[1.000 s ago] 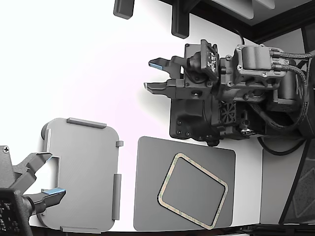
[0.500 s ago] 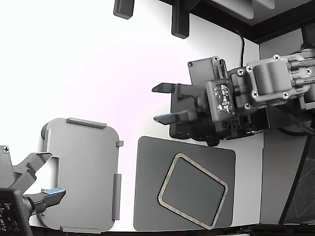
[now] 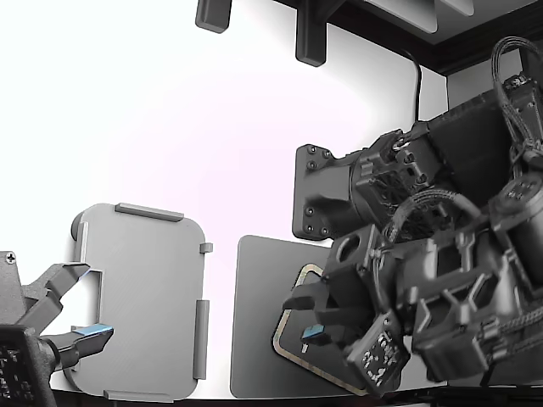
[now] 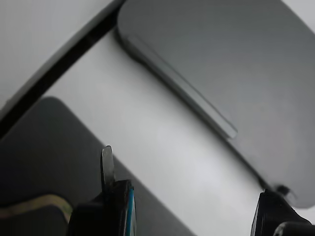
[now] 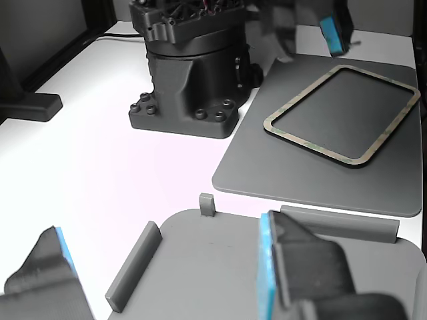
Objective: Move top rectangular frame to the holder.
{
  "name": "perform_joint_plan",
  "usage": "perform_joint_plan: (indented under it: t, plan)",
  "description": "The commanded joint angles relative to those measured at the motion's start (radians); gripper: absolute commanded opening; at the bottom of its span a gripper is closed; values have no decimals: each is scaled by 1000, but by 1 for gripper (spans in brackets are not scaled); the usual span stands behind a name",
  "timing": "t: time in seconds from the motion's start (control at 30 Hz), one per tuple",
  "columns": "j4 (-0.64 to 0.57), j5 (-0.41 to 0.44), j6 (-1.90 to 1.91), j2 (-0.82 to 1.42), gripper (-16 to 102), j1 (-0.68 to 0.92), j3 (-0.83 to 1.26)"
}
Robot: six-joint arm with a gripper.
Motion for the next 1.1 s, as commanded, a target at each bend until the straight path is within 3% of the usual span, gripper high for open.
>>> perform_joint_plan:
  t: [0.0,0.37,0.67,1.07]
  plan:
    - [0,5,-8,-78,100,74,-21]
    - [-34,-57,-23,-215,97,172,80]
    - [-83,6,80,-225,87,227,175]
    - [-132,-9,104,-290,99,272,184]
